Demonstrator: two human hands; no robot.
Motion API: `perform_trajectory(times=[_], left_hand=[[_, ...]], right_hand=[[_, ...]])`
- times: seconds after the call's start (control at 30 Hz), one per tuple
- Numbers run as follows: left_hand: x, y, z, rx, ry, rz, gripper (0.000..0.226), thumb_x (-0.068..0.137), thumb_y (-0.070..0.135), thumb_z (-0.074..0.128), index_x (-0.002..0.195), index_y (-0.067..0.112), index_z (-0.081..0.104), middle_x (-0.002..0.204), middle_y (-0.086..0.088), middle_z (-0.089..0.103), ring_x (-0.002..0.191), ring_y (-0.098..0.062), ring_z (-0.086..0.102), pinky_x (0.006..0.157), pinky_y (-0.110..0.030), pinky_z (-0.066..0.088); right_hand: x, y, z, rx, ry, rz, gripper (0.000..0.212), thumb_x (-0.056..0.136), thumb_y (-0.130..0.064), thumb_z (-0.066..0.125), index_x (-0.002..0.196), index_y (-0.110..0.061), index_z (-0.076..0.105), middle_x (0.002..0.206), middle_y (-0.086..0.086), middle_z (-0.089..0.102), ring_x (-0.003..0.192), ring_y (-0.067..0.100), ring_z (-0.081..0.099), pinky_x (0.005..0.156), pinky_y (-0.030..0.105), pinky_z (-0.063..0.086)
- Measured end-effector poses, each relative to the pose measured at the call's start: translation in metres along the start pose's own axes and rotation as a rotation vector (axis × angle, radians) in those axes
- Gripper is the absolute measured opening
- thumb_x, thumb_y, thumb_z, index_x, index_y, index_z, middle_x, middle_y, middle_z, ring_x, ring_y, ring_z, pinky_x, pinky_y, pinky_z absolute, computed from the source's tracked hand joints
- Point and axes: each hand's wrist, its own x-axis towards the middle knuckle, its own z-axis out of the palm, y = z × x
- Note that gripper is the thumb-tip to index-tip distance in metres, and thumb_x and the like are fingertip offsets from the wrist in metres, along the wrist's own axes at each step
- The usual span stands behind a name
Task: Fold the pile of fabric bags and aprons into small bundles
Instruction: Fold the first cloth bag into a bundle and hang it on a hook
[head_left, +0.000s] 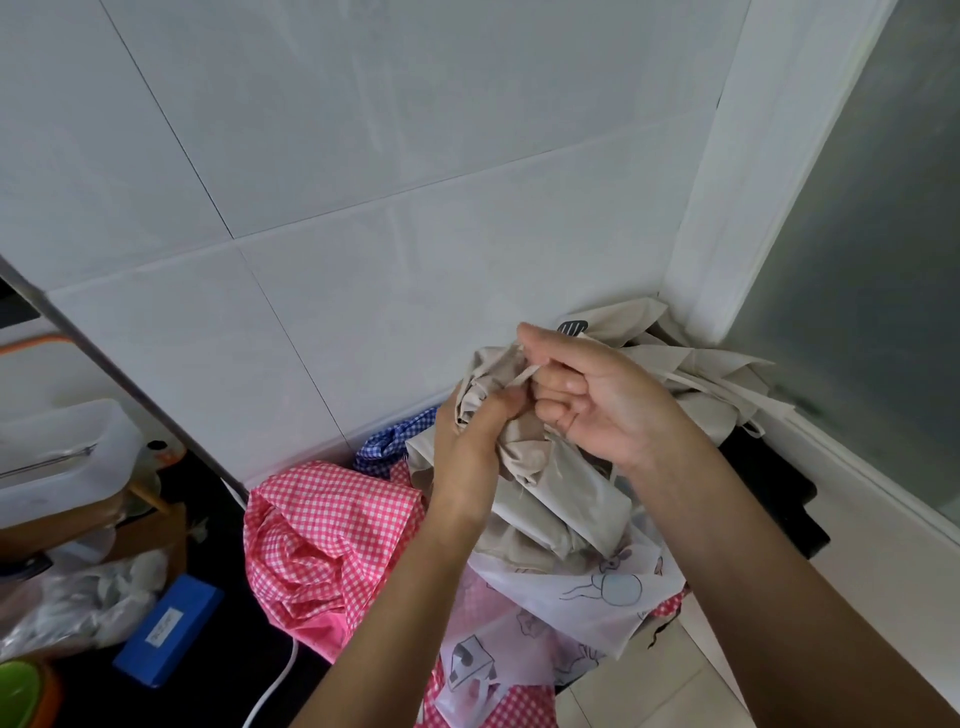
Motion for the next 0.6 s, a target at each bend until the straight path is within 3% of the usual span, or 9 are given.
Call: perform_trajectory(times=[0.1,0.27,0.4,0.47,0.6], left_hand=[[-0.004,0.0,0.002,0.019,0.008,0.034,0.022,0.075,0.026,0.059,0.083,0.005,0.061,0.075,-0.013,0.06,0.074,-0.027,0.057,0.07,-0.042,0.048],[-0.01,0.0,-0.012,0.068,-0.141,-0.057,0.035,0.061,0.032,0.059,0.074,-0.001,0.059,0.066,-0.01,0.059,0.066,-0.021,0.057,0.064,-0.033,0.046],[-0.004,0.015,-0.023,0.182,-0.37,-0.099,0.027,0.057,0.018,0.06,0.081,0.005,0.062,0.071,-0.018,0.053,0.074,-0.023,0.054,0.068,-0.035,0.043],[-0.002,0.022,-0.027,0.254,-0.441,-0.108,0.022,0.06,0.004,0.058,0.08,0.013,0.063,0.072,-0.009,0.054,0.072,-0.02,0.052,0.065,-0.03,0.041],[0.001,0.024,-0.036,0.424,-0.551,-0.148,0.04,0.065,-0.004,0.054,0.09,0.026,0.064,0.078,0.0,0.055,0.076,-0.013,0.051,0.067,-0.024,0.043]], right_hand=[[0.002,0.003,-0.014,-0.2,-0.024,-0.074,0.029,0.068,-0.015,0.076,0.054,-0.015,0.05,0.045,-0.007,0.032,0.044,0.006,0.028,0.048,0.018,0.029],[-0.003,0.006,-0.03,-0.184,-0.265,-0.09,0.035,0.072,-0.029,0.076,0.072,-0.004,0.052,0.066,0.003,0.051,0.065,0.014,0.047,0.062,0.024,0.039],[-0.01,0.011,-0.017,-0.127,-0.115,-0.198,0.032,0.074,-0.028,0.068,0.077,-0.004,0.047,0.057,-0.005,0.043,0.05,0.004,0.037,0.046,0.014,0.029],[-0.01,0.015,-0.013,-0.079,-0.061,-0.205,0.029,0.078,-0.026,0.062,0.071,-0.004,0.045,0.054,-0.006,0.046,0.047,0.004,0.036,0.045,0.014,0.029],[-0.01,0.032,-0.013,-0.114,0.09,-0.153,0.028,0.078,-0.028,0.063,0.065,-0.007,0.049,0.054,-0.003,0.048,0.052,0.007,0.045,0.053,0.018,0.037]])
